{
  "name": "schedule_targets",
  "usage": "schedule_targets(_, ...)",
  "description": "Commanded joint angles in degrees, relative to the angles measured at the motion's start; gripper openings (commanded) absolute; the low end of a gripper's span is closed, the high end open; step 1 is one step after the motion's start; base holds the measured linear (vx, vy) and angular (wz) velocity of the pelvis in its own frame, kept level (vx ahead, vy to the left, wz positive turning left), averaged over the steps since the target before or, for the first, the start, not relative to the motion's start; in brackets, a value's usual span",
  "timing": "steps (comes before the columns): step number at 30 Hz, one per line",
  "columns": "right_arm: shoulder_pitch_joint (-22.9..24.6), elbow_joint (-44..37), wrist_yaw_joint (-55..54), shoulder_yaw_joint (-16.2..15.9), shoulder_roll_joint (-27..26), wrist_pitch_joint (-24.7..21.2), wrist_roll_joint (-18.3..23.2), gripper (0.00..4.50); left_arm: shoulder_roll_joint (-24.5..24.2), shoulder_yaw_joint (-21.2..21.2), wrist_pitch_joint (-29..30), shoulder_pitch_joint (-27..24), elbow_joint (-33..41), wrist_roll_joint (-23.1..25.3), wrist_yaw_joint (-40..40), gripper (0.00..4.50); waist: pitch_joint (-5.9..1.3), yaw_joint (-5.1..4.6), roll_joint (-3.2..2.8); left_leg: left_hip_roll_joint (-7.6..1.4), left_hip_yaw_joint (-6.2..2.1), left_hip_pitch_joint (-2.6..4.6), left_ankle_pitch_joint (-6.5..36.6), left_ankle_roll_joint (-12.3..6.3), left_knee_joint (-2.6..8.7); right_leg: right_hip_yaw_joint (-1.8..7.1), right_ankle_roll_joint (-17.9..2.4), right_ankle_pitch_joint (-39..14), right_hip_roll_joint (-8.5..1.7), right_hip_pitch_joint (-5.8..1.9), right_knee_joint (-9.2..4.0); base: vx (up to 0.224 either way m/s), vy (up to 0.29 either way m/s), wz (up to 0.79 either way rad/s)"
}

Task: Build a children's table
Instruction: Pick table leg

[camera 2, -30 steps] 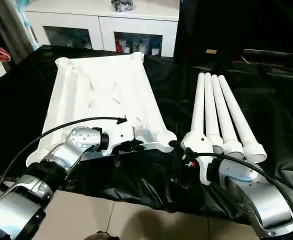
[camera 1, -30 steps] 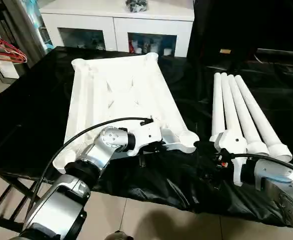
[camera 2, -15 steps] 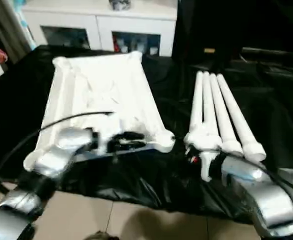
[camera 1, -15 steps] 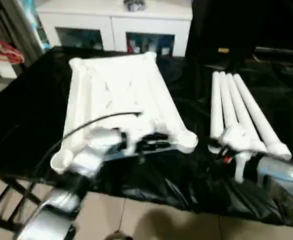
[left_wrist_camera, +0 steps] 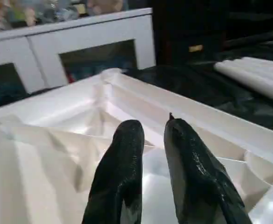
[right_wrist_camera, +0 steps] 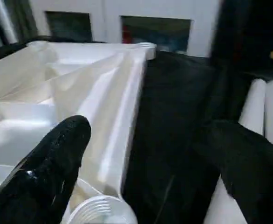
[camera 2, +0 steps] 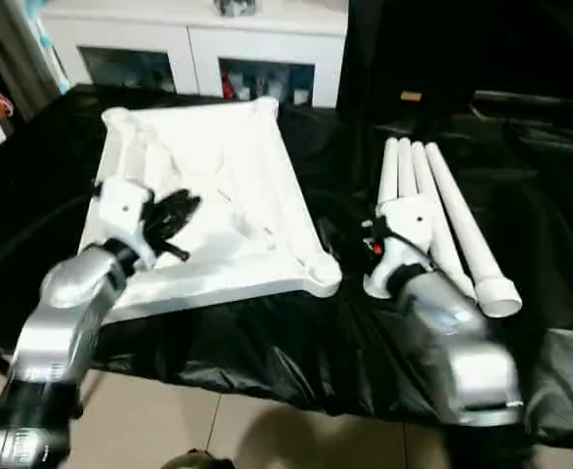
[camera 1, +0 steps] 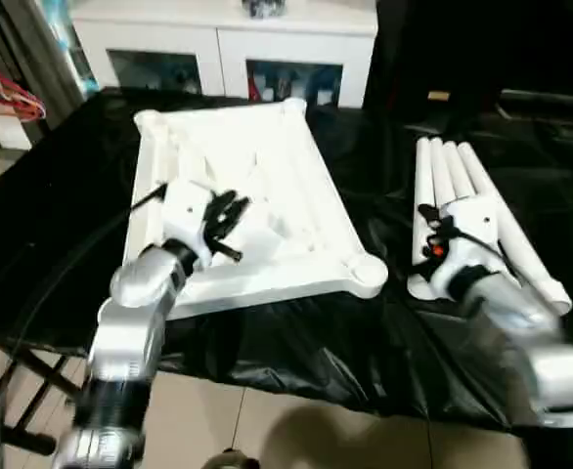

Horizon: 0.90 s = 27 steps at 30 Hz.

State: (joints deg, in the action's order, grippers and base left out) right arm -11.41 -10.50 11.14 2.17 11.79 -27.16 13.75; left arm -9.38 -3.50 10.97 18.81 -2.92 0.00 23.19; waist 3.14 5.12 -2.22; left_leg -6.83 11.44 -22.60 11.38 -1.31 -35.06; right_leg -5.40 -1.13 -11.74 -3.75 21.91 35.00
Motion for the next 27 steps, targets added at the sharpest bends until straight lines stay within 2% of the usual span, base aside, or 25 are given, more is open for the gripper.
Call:
schedule_targets(1, 0.7, 0.7, -2.1, -0.3, -1.3, -0.7, -0.7, 4.5, 0.7, 0.9, 1.5, -1.0, 1.3, 1.3, -2.7, 0.99, -3.22, -0.15, 0.63, -7.8, -4.06, 1.49, 11.6, -0.81, 5.24, 4.66, -10.8, -8.5, -7.23, -1.85, -4.29, 0.0, 0.0, 0.0)
schedule_targets(2, 0.9, 1.0, -1.5, -2.2, -1.0, 0.1, -2.2, 4.5, 1.5, 0.4, 4.5, -0.8, 1.0, 1.1, -4.4, 0.99, -3.18, -0.25, 0.78, -7.77, -4.11, 1.78, 13.5, 0.44, 5.35, 4.61, -10.0, -11.0, -7.07, -1.77, -4.45, 0.0, 0.0, 0.0)
schedule_targets(4, 1.0, 1.1, -1.1, -2.7, -1.0, 0.3, -2.4, 4.5, 1.5, 0.4, 4.2, -0.5, 0.5, 1.7, -5.3, 0.99, -3.15, -0.22, 0.71, -7.62, -4.17, 1.79, 14.6, 1.5, 5.35, 4.77, -9.1, -12.7, -7.18, -1.68, -4.74, 0.0, 0.0, 0.0)
schedule_targets(5, 0.9, 1.4, -0.7, -2.8, -1.3, 0.6, -2.2, 4.5, 0.8, 1.4, 2.8, -0.1, -0.4, 2.6, -4.9, 0.99, -3.12, -0.29, 1.16, -7.64, -4.19, 1.74, 14.9, 1.74, 5.44, 4.82, -8.5, -13.0, -7.19, -1.7, -4.8, 0.0, 0.0, 0.0)
schedule_targets(8, 0.8, 1.6, 0.3, -2.7, -0.8, 0.8, -1.8, 4.5, -0.6, 4.3, 1.3, -0.1, -0.5, 3.2, -1.3, 0.99, -3.28, 0.15, 0.92, -7.6, -4.19, 1.74, 13.1, 1.34, 5.43, 4.95, -8.0, -11.3, -7.44, -1.69, -4.67, 0.0, 0.0, 0.0)
schedule_targets(9, 0.8, 1.5, 0.5, -2.6, -0.8, 0.8, -1.6, 4.5, -0.8, 4.7, 1.2, -0.1, -0.4, 2.9, -0.3, 0.99, -3.37, 0.15, 0.84, -7.67, -4.2, 1.71, 12.5, 1.38, 5.41, 4.9, -8.2, -9.9, -7.33, -1.69, -4.39, 0.0, 0.0, 0.0)
schedule_targets(10, 1.1, 0.7, 2.2, -1.9, 0.1, 0.5, -0.2, 4.5, -1.9, 6.8, 2.8, -0.2, 0.2, 0.3, 5.7, 0.99, -3.5, 0.42, -0.32, -7.64, -4.31, 1.91, 11.8, 1.44, 5.36, 4.88, -8.4, -7.8, -7.34, -1.59, -4.13, 0.0, 0.0, 0.0)
schedule_targets(11, 1.4, -0.2, 3.8, -1.6, 0.9, 0.6, 0.5, 4.5, -2.3, 7.3, 4.8, 0.2, 0.1, -1.4, 8.2, 1.27, -3.51, 0.17, 0.11, -7.65, -4.1, 1.92, 11.9, 1.69, 5.46, 4.81, -8.7, -5.7, -7.04, -1.6, -3.95, 0.0, 0.0, 0.0)
schedule_targets(12, 1.5, -0.5, 4.2, -1.7, 1.2, 0.7, 0.5, 4.5, -2.4, 7.4, 4.8, 0.4, -0.2, -1.5, 8.4, 1.34, -3.54, 0.21, 0.16, -7.69, -4.06, 2.0, 12.0, 1.85, 5.43, 4.79, -9.2, -4.7, -7.07, -1.6, -3.75, 0.0, 0.0, 0.0)
schedule_targets(13, 1.7, -0.7, 4.5, -1.7, 1.4, 0.8, 0.5, 4.5, -2.4, 7.4, 4.6, 0.6, -0.6, -1.5, 8.5, 1.37, -3.5, 0.18, 0.23, -7.61, -4.03, 1.71, 11.6, 1.69, 5.39, 4.8, -9.9, -3.2, -7.18, -1.8, -3.62, 0.0, 0.0, 0.0)
schedule_targets(14, 1.8, -0.8, 4.8, -1.7, 1.9, 0.9, 0.5, 4.5, -2.5, 7.5, 4.5, 1.0, -1.2, -1.5, 8.8, 1.37, -3.56, 0.26, -0.67, -7.56, -4.12, 1.65, 11.6, 1.76, 5.24, 4.84, -10.2, -2.6, -7.38, -1.88, -3.49, 0.0, 0.0, 0.0)
schedule_targets(16, 2.2, -1.0, 5.5, -1.5, 2.9, 0.9, 0.5, 4.5, -2.9, 8.2, 3.7, 1.9, -3.1, -1.0, 9.4, 1.61, -3.38, -0.04, 0.0, -7.45, -4.05, 1.57, 13.1, 1.28, 5.27, 4.88, -10.5, -3.9, -7.5, -2.17, -3.97, 0.0, 0.0, 0.0)
schedule_targets(17, 2.8, -1.3, 6.5, -1.0, 4.0, 0.3, 0.6, 4.5, -3.1, 9.1, 3.9, 2.8, -4.8, -1.3, 11.0, 1.77, -3.34, -0.01, -0.22, -7.37, -4.04, 1.66, 14.1, 1.22, 5.21, 4.9, -10.2, -6.4, -7.52, -2.15, -4.34, 0.0, 0.0, 0.0)
schedule_targets(18, 2.9, -1.4, 6.7, -0.8, 4.1, 0.2, 0.7, 4.5, -3.1, 9.3, 4.0, 2.8, -4.7, -1.6, 11.5, 1.77, -3.39, 0.04, -0.17, -7.41, -4.09, 1.73, 14.2, 1.24, 5.16, 4.92, -10.2, -7.2, -7.63, -2.2, -4.38, 0.0, 0.0, 0.0)
schedule_targets(19, 3.0, -1.6, 6.8, -0.7, 4.2, 0.2, 0.7, 4.5, -3.1, 9.5, 4.2, 2.8, -4.4, -1.8, 11.7, 1.78, -3.3, -0.09, -0.42, -7.57, -4.19, 1.71, 14.7, 1.42, 5.26, 4.89, -10.3, -7.9, -7.53, -2.16, -4.49, 0.0, 0.0, 0.0)
schedule_targets(20, 3.3, -2.3, 7.1, -0.4, 4.7, -0.5, 0.9, 4.5, -2.8, 9.6, 5.3, 2.4, -2.7, -3.4, 12.9, 1.82, -3.46, -0.07, -0.8, -7.65, -4.36, 1.68, 14.4, 1.5, 5.26, 4.83, -10.3, -7.6, -7.49, -2.28, -4.21, 0.0, 0.0, 0.0)
schedule_targets(21, 3.4, -2.5, 7.2, -0.4, 5.0, -0.7, 0.8, 4.5, -2.7, 9.6, 5.5, 2.1, -2.1, -4.0, 13.2, 2.01, -3.5, -0.17, -0.72, -7.74, -4.3, 1.78, 14.3, 1.58, 5.3, 4.82, -10.4, -7.1, -7.43, -2.21, -4.21, 0.0, 0.0, 0.0)
schedule_targets(22, 3.6, -2.9, 7.3, -0.4, 5.4, -0.9, 0.7, 4.5, -2.6, 9.7, 5.9, 1.9, -1.3, -4.7, 13.7, 2.15, -3.52, -0.33, -1.08, -7.78, -4.29, 1.84, 14.4, 1.8, 5.33, 4.77, -10.8, -5.7, -7.18, -2.1, -4.16, 0.0, 0.0, 0.0)
schedule_targets(24, 4.2, -3.7, 7.0, -0.7, 5.8, -1.6, 0.4, 4.5, -2.3, 9.2, 6.4, 1.5, -0.8, -4.2, 11.8, 2.15, -3.54, -0.33, -0.98, -7.61, -4.12, 1.65, 13.8, 1.28, 5.15, 4.83, -11.5, -4.0, -7.24, -2.31, -3.97, 0.0, 0.0, 0.0)
schedule_targets(25, 5.2, -4.9, 6.1, -1.4, 5.6, -2.1, -0.1, 4.5, -1.1, 7.1, 6.1, 0.9, -0.8, -3.3, 7.0, 2.15, -3.62, -0.21, -1.13, -7.44, -4.13, 1.51, 12.9, 0.42, 4.92, 4.84, -11.7, -3.5, -7.43, -2.46, -3.86, 0.0, 0.0, 0.0)
schedule_targets(27, 6.1, -5.8, 5.2, -2.1, 4.9, -1.9, -0.8, 4.5, 0.5, 4.7, 6.3, 0.2, -0.4, -3.9, 3.2, 2.15, -3.57, -0.28, -1.07, -7.44, -4.14, 1.36, 12.4, -0.7, 4.72, 4.78, -11.7, -4.4, -7.54, -2.61, -4.21, 0.0, 0.0, 0.0)
